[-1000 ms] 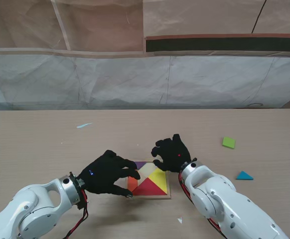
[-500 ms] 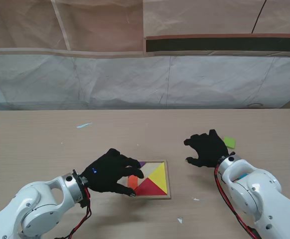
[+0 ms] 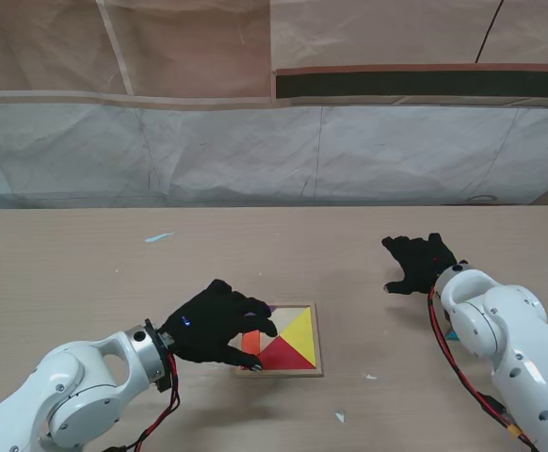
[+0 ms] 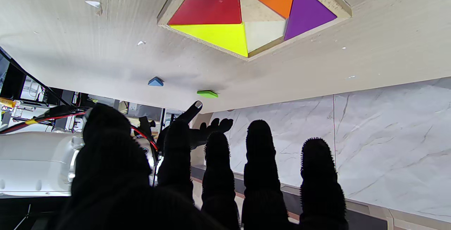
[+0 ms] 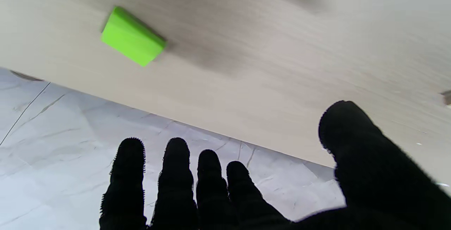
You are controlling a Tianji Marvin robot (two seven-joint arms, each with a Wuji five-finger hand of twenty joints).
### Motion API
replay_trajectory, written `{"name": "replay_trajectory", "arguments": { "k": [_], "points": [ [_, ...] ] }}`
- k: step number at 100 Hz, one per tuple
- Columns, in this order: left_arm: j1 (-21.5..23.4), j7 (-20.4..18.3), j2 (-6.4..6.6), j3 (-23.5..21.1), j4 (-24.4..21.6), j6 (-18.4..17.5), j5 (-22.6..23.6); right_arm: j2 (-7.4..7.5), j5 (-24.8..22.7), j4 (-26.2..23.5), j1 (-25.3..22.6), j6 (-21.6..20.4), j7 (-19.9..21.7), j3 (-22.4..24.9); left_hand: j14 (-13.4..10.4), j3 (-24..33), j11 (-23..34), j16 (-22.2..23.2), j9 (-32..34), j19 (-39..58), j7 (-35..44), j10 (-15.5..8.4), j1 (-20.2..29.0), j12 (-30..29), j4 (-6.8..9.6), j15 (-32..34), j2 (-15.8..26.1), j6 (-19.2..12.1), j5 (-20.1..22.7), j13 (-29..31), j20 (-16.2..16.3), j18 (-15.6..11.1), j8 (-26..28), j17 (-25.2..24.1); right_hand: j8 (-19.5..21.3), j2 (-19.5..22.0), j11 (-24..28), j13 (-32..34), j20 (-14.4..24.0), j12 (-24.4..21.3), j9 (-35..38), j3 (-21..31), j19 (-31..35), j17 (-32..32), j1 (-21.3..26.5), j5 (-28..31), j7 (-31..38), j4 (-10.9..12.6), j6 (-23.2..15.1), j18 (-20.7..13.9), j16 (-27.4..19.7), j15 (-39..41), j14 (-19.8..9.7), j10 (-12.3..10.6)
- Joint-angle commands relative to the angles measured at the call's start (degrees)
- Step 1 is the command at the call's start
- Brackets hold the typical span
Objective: Assemble the tangram pieces into a square
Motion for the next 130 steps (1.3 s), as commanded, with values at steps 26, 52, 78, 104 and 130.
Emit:
{"name": "replay_trajectory", "arguments": {
  "k": [26,52,78,104,130],
  "points": [
    [-0.90,-1.37,-0.04,0.99,-0.15,1.36,0.03,0.39,1.25,9.90,5.28,3.69,-4.06,-1.75,-1.08,-0.12,-1.29,0.70,0.08,0.61,-0.14,-1.04,1.55,-0.16,1.39,-0.02,2.81,0.01,0.47,1.23,0.50,-0.06,0.47,0.02,1.75,-2.60,1.68,0.74,-2.21,-1.91,4.41,1.08,1.70,1.33,-1.76,5.74,2.04,-1.56,-8.05,-7.56,-0.93,1.72,-3.00,-5.04],
    [-1.22,-1.98,-0.03,1.41,-0.05,2.40,-0.32,0.58,1.05,14.68,6.42,4.94,-7.23,-1.87,-1.12,-0.10,-1.29,0.71,0.10,0.63,-0.09,-1.00,1.60,-0.15,1.40,0.00,2.80,-0.01,0.55,1.30,0.52,0.00,0.48,0.06,-1.77,-3.18,2.87,3.87,-1.90,-3.90,8.77,1.52,2.58,2.78,-3.98,10.93,2.47,-1.93,-13.65,-7.01,-1.92,1.54,-4.70,-7.65],
    [-1.16,-2.50,0.02,1.59,-0.24,3.02,-0.24,0.88,1.24,18.86,7.85,5.70,-8.48,-1.76,-1.05,-0.09,-1.27,0.72,0.20,0.69,-0.07,-1.00,1.63,-0.14,1.41,0.04,2.80,-0.01,0.59,1.35,0.56,0.02,0.48,0.17,-3.09,-3.69,2.32,3.19,-1.99,-4.92,6.72,2.44,2.34,2.42,-4.95,7.13,1.27,-2.00,-10.18,-7.10,-2.29,0.79,-4.51,-6.82],
    [-1.64,-2.73,0.03,2.36,-0.06,3.77,-0.15,1.08,2.76,24.00,10.92,6.10,-10.52,-3.93,-1.08,-0.12,-1.19,0.72,0.36,0.69,0.03,-0.98,1.63,-0.11,1.40,0.05,2.75,-0.03,0.67,1.38,0.57,0.02,0.51,0.16,-1.73,-5.03,5.03,4.24,-1.41,-3.20,6.61,2.95,3.51,3.99,-3.30,7.05,3.87,-1.91,-5.58,-7.92,-1.62,2.42,-4.69,-6.45],
    [-2.15,-3.28,0.07,3.02,0.10,4.62,-0.36,1.19,4.92,28.44,13.97,6.64,-11.53,-8.16,-1.04,-0.10,-1.19,0.72,0.31,0.73,0.03,-0.93,1.68,-0.10,1.40,0.06,2.78,0.02,0.60,1.35,0.59,0.03,0.50,0.25,-1.35,-5.12,6.77,4.63,-1.04,-2.09,6.27,2.75,4.09,4.86,-2.48,7.70,5.07,-1.90,-4.38,-8.31,-1.16,3.78,-4.39,-5.57]
  ]
}}
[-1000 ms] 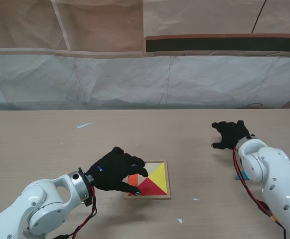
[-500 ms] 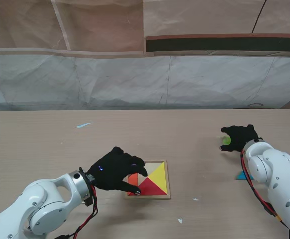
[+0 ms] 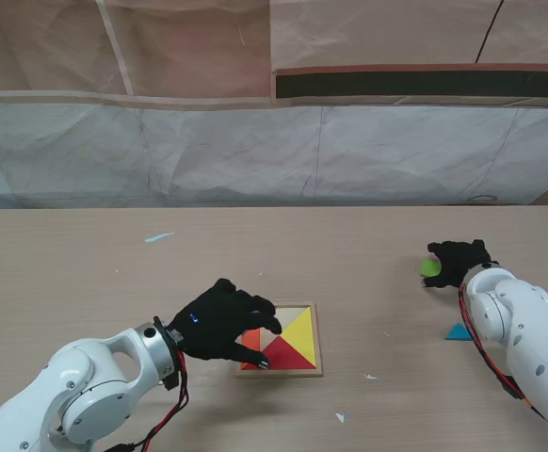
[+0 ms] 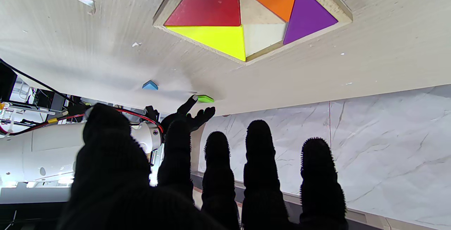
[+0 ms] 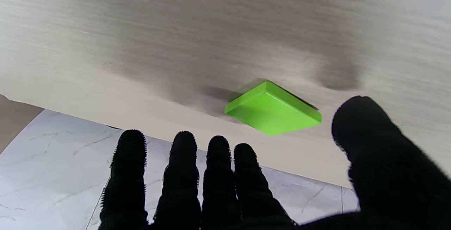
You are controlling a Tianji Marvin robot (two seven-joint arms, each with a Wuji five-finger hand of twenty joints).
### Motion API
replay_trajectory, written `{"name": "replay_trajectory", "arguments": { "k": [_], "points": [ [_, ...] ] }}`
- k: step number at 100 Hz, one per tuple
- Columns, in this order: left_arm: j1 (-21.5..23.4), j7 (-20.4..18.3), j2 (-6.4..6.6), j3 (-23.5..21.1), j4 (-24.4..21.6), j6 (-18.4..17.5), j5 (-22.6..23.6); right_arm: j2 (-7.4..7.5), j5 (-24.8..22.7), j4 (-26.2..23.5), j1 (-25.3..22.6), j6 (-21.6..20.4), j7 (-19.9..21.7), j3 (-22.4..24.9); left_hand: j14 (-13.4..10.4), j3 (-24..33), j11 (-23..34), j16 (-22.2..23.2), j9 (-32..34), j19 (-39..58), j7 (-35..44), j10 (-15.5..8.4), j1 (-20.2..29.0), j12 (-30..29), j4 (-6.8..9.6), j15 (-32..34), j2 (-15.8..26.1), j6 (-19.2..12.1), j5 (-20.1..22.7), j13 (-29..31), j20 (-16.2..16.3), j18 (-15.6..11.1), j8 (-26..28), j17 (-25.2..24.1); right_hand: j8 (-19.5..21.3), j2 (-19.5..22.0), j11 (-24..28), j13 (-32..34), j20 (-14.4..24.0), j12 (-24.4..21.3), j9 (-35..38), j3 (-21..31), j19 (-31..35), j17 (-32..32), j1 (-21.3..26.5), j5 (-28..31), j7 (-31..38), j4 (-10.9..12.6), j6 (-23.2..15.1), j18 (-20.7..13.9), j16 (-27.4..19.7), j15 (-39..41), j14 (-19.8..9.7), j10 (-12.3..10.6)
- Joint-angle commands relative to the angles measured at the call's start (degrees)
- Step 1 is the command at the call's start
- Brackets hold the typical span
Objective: Assemble the tangram pieces into a square
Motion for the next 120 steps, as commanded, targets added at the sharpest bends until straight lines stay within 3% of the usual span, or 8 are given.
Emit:
{"name": "replay_trajectory", "arguments": {
  "k": [1,42,60,75,89,106,120],
  "points": [
    [0.07,-1.22,-0.02,-0.01,-0.08,0.41,-0.12,-0.28,0.58,0.36,0.32,0.08,0.76,-0.39,-0.72,-0.09,-1.18,0.72,0.31,0.73,0.02,-0.94,1.70,-0.10,1.40,0.06,2.78,0.03,0.59,1.35,0.59,0.04,0.49,0.18,0.85,-0.95,0.68,1.46,-0.19,1.41,-1.19,0.51,1.22,0.32,0.94,-0.57,0.52,-1.53,2.02,-8.30,0.57,1.18,-0.36,0.94],
    [-1.34,-1.68,0.01,1.07,0.73,1.14,-0.64,-0.16,4.29,5.04,3.37,-0.79,1.45,-4.64,-0.75,-0.12,-1.15,0.73,0.27,0.73,0.07,-0.99,1.70,-0.10,1.39,0.13,2.82,0.02,0.58,1.39,0.61,0.03,0.48,0.14,2.62,-1.73,3.95,5.13,0.43,3.24,4.43,0.26,2.25,3.06,4.42,5.67,5.79,-1.17,-2.22,-8.44,1.07,2.77,-1.72,-1.56],
    [-1.65,-1.77,0.01,1.19,1.00,1.12,-0.94,0.00,4.37,7.00,4.27,-1.32,-0.20,-6.94,-0.75,-0.10,-1.14,0.73,0.25,0.71,0.08,-0.93,1.73,-0.10,1.41,0.15,2.80,0.07,0.57,1.37,0.60,-0.01,0.48,0.15,6.94,-3.20,7.34,7.65,1.21,6.23,6.59,0.32,3.43,5.48,7.69,8.01,13.37,-0.75,-5.22,-8.85,1.80,4.27,-2.56,-3.05],
    [-1.63,-1.65,0.01,1.19,1.15,0.97,-1.01,0.29,3.34,7.30,4.09,-1.61,-0.56,-7.43,-0.79,-0.11,-1.14,0.73,0.26,0.73,0.10,-0.94,1.68,-0.10,1.41,0.16,2.87,0.06,0.59,1.42,0.61,0.02,0.48,0.17,10.28,-4.88,9.24,9.95,3.70,8.05,8.76,6.09,6.01,7.26,7.76,9.71,17.38,-0.97,-6.85,-7.41,2.22,5.45,-3.18,-4.18],
    [-1.60,-1.47,-0.01,1.21,1.24,0.93,-1.05,0.53,2.51,7.58,3.95,-1.71,-0.62,-7.80,-0.76,-0.10,-1.13,0.74,0.29,0.74,0.08,-0.96,1.71,-0.09,1.41,0.18,2.87,0.07,0.59,1.44,0.61,-0.01,0.47,0.19,10.15,-6.46,9.38,11.93,5.06,8.19,10.39,11.77,6.32,8.22,9.16,10.61,17.25,-1.19,-7.48,-6.77,2.29,5.62,-3.79,-4.98],
    [-1.61,-1.45,0.01,1.17,1.27,0.71,-1.00,0.50,3.15,9.09,4.57,-1.28,-1.84,-9.37,-0.77,-0.11,-1.15,0.74,0.31,0.74,0.13,-0.91,1.66,-0.11,1.42,0.22,2.92,0.05,0.65,1.52,0.62,0.04,0.48,0.18,10.99,-6.86,10.73,13.43,5.98,8.95,12.14,13.37,6.77,8.93,8.66,12.12,19.37,-1.47,-8.94,-6.45,2.87,6.61,-4.28,-5.86],
    [-1.66,-1.34,-0.01,1.13,1.32,0.66,-0.96,0.29,4.21,10.46,5.27,-1.02,-3.89,-11.09,-0.72,-0.08,-1.14,0.73,0.31,0.75,0.13,-0.92,1.70,-0.10,1.43,0.19,2.97,0.04,0.62,1.43,0.62,0.03,0.48,0.18,14.90,-7.59,13.36,14.50,6.82,10.76,12.96,14.72,7.23,9.62,9.12,12.54,26.37,-1.65,-10.56,-6.37,3.35,7.73,-4.42,-6.23]
  ]
}}
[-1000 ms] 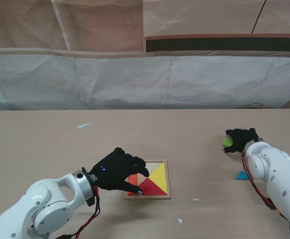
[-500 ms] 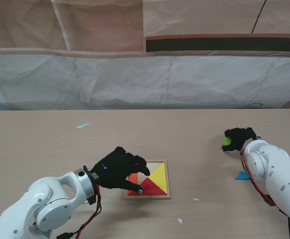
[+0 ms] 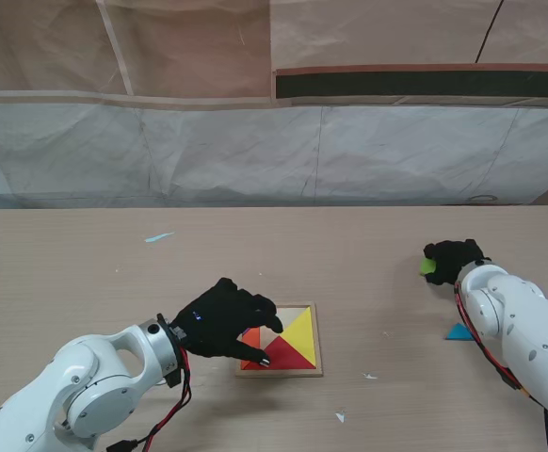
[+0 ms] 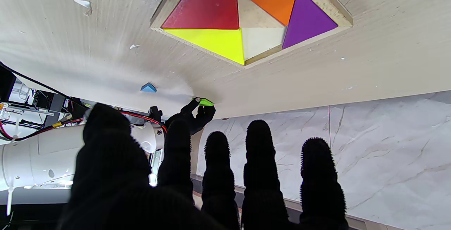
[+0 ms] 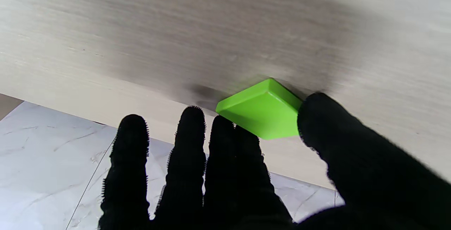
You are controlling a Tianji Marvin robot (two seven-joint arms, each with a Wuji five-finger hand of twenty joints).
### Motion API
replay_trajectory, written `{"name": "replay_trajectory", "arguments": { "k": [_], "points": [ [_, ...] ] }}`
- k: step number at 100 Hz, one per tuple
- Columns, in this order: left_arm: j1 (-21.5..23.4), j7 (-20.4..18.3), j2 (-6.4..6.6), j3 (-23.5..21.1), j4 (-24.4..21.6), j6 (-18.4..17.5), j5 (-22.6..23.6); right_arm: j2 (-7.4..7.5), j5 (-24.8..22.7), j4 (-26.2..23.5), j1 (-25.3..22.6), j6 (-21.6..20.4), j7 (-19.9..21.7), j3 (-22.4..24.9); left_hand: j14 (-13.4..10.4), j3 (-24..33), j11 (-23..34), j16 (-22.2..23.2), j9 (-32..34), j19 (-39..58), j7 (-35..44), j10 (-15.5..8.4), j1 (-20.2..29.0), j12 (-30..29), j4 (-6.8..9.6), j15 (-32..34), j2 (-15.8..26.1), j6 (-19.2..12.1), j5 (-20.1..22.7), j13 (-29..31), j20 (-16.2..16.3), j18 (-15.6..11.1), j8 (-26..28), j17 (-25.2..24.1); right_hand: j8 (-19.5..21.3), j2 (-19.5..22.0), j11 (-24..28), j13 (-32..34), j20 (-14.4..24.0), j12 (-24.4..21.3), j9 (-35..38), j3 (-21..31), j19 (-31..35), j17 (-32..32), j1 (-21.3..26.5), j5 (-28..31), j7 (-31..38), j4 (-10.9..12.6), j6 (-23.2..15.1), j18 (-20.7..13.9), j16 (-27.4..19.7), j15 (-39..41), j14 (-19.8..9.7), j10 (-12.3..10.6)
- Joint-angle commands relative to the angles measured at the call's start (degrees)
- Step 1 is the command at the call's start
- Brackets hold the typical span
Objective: Assemble the tangram pieces into a square
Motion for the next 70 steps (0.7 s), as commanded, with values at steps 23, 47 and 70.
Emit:
{"name": "replay_trajectory", "arguments": {
  "k": [23,47,70],
  "points": [
    [-0.05,-0.59,-0.05,-0.07,0.08,-0.16,-0.12,-0.82,1.10,3.30,-1.28,0.01,0.29,-2.29,-0.87,-0.05,-1.08,0.75,0.30,0.83,0.21,-0.90,1.81,-0.07,1.45,0.27,3.05,0.08,0.66,1.51,0.66,-0.10,0.51,0.18,10.69,-6.78,7.89,1.03,1.95,5.72,2.95,2.51,1.71,1.01,4.84,2.13,26.90,-4.14,-11.05,-6.38,0.52,1.81,-0.19,-4.20],
    [-0.04,-0.40,-0.07,-0.10,0.16,-0.16,-0.11,-1.46,2.68,3.57,-2.11,-0.37,-2.35,-1.41,-0.79,-0.04,-1.02,0.76,0.39,0.91,0.33,-0.97,1.95,-0.05,1.45,0.31,3.11,0.07,0.74,1.53,0.70,-0.21,0.54,0.19,12.91,-9.08,15.89,3.30,2.47,13.93,2.41,4.38,3.19,3.47,7.38,-2.01,40.61,-5.82,-13.46,-7.42,1.83,4.78,-0.12,-5.71],
    [0.19,-0.18,-0.09,-0.24,0.14,-0.25,0.01,-1.90,3.10,3.47,-2.47,-1.44,-5.07,-0.80,-0.80,-0.04,-1.01,0.76,0.37,0.98,0.37,-0.88,2.10,-0.07,1.45,0.36,3.12,0.07,0.73,1.62,0.74,-0.17,0.54,0.19,13.34,-10.02,20.33,7.43,3.36,22.80,4.53,4.92,5.13,8.48,9.46,-2.07,47.73,-6.62,-15.78,-8.38,5.69,11.75,-1.11,-7.50]
  ]
}}
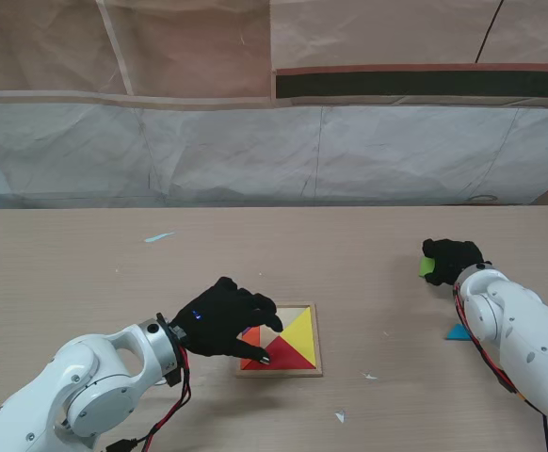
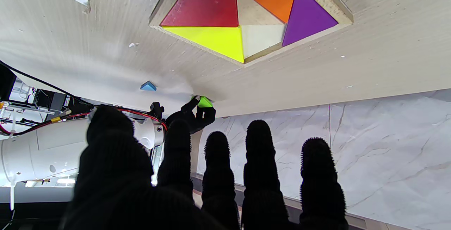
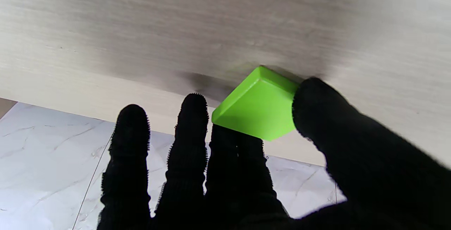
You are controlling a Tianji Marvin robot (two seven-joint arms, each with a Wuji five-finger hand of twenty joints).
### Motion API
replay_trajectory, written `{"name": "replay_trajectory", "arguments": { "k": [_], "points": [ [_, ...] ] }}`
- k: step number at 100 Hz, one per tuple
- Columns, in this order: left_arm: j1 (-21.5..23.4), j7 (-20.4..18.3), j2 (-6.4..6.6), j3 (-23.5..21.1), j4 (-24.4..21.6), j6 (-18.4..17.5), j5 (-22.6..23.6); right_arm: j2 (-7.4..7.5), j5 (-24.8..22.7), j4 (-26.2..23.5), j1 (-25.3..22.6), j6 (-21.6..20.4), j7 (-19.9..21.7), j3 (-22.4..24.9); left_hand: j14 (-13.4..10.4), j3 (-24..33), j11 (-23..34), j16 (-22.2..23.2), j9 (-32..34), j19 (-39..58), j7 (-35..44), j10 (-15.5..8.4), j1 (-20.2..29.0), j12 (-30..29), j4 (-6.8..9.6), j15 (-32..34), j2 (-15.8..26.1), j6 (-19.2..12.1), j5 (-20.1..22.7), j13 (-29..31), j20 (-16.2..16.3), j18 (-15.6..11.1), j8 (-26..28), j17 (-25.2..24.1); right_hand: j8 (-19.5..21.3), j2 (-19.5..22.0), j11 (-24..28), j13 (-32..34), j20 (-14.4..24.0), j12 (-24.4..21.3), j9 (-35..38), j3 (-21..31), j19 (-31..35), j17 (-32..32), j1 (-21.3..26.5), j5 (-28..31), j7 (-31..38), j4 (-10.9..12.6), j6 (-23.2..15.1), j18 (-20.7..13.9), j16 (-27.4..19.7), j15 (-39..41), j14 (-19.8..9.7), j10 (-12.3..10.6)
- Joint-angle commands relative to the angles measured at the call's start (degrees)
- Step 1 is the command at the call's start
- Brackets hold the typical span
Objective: Assemble the tangram pieces into a square
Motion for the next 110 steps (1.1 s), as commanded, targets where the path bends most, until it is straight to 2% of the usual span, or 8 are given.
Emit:
{"name": "replay_trajectory", "arguments": {
  "k": [1,38,55,71,81,89,97,110],
  "points": [
    [0.35,-0.71,-0.08,-0.22,-0.16,0.03,0.04,-0.93,-0.27,1.23,-2.17,-1.01,1.16,-0.88,-0.80,-0.08,-0.98,0.76,0.44,0.97,0.37,-0.97,1.21,-0.06,1.45,0.35,2.47,0.02,0.73,1.57,0.71,-0.17,0.54,0.18,6.35,-1.94,6.53,2.51,2.10,4.28,4.55,-1.45,2.00,1.39,7.63,3.33,23.29,-1.87,-14.54,-8.46,1.23,2.40,-0.72,-6.27],
    [1.26,-0.06,-0.13,-0.89,-0.44,-0.22,0.55,-1.66,0.93,1.40,-2.32,-1.89,-2.13,-0.03,-0.79,-0.08,-0.96,0.75,0.48,1.03,0.48,-0.97,1.41,-0.07,1.45,0.39,2.50,0.07,0.92,1.64,0.74,-0.24,0.54,0.23,5.21,-3.11,8.13,9.46,2.97,6.58,8.56,-1.15,4.54,8.67,9.67,6.42,27.10,-2.56,-18.54,-9.50,2.96,6.30,-2.07,-8.01],
    [1.83,0.24,-0.14,-1.32,-0.69,-0.42,1.08,-2.08,2.60,1.64,-2.32,-1.82,-1.94,0.32,-0.82,-0.04,-0.95,0.76,0.46,1.05,0.53,-1.01,1.54,-0.07,1.47,0.43,2.54,0.05,0.96,1.67,0.75,-0.27,0.55,0.23,2.78,-3.10,5.89,13.99,2.70,5.38,10.12,-1.99,5.48,13.21,11.99,7.10,25.78,-3.09,-19.73,-10.44,3.04,6.92,-2.62,-6.89],
    [2.21,0.37,-0.16,-1.51,-0.88,-0.29,1.29,-2.59,4.69,1.92,-2.38,-1.91,-1.73,1.24,-0.77,-0.02,-0.92,0.76,0.49,1.14,0.59,-1.04,1.68,-0.07,1.49,0.47,2.55,0.07,0.99,1.67,0.79,-0.36,0.56,0.35,-7.11,0.87,-0.74,17.70,1.68,0.42,13.82,-5.88,5.90,17.05,14.11,8.19,18.82,-3.06,-18.70,-11.25,2.69,6.95,-3.06,-3.98],
    [2.14,0.19,-0.13,-1.42,-0.85,-0.35,1.25,-2.92,5.96,1.93,-2.49,-2.14,-1.70,2.33,-0.88,-0.04,-0.90,0.74,0.48,1.19,0.60,-0.95,1.67,-0.06,1.50,0.46,2.58,0.05,0.96,1.69,0.82,-0.38,0.55,0.35,-15.28,6.12,-3.88,19.54,1.25,-2.92,17.29,-11.53,6.47,18.68,17.65,12.16,14.75,-2.98,-16.08,-11.15,2.80,6.85,-3.01,-2.59],
    [2.06,0.16,-0.12,-1.36,-0.81,-0.42,1.24,-3.19,6.79,1.43,-2.87,-2.67,-1.78,3.72,-0.78,-0.01,-0.89,0.76,0.47,1.19,0.61,-1.03,1.74,-0.06,1.51,0.51,2.60,0.09,0.94,1.75,0.82,-0.38,0.55,0.35,-21.64,11.10,-3.29,21.70,1.20,-5.39,20.70,-18.28,7.48,20.26,21.27,14.75,12.64,-2.62,-13.02,-10.71,3.16,7.16,-2.74,-2.38],
    [1.95,0.21,-0.12,-1.33,-0.74,-0.53,1.34,-3.23,6.88,0.14,-3.49,-3.21,-1.15,5.25,-0.89,-0.02,-0.89,0.76,0.44,1.24,0.67,-0.96,1.77,-0.07,1.52,0.55,2.60,0.03,0.99,1.81,0.84,-0.45,0.57,0.39,-23.60,13.69,-1.09,23.88,1.62,-7.57,22.88,-21.93,8.61,21.97,23.63,16.08,11.68,-2.36,-11.68,-10.41,3.76,8.06,-3.09,-1.23],
    [1.86,0.27,-0.13,-1.34,-0.66,-0.53,1.37,-3.66,8.16,-2.37,-4.65,-3.24,-0.16,7.67,-0.87,-0.02,-0.85,0.75,0.45,1.28,0.68,-1.04,1.81,-0.06,1.52,0.53,2.64,0.06,0.88,1.75,0.87,-0.53,0.56,0.41,-24.28,14.68,1.45,25.82,2.35,-8.34,24.51,-22.76,9.53,23.34,25.56,17.71,11.04,-2.62,-9.59,-8.96,4.66,9.37,-2.55,0.99]
  ]
}}
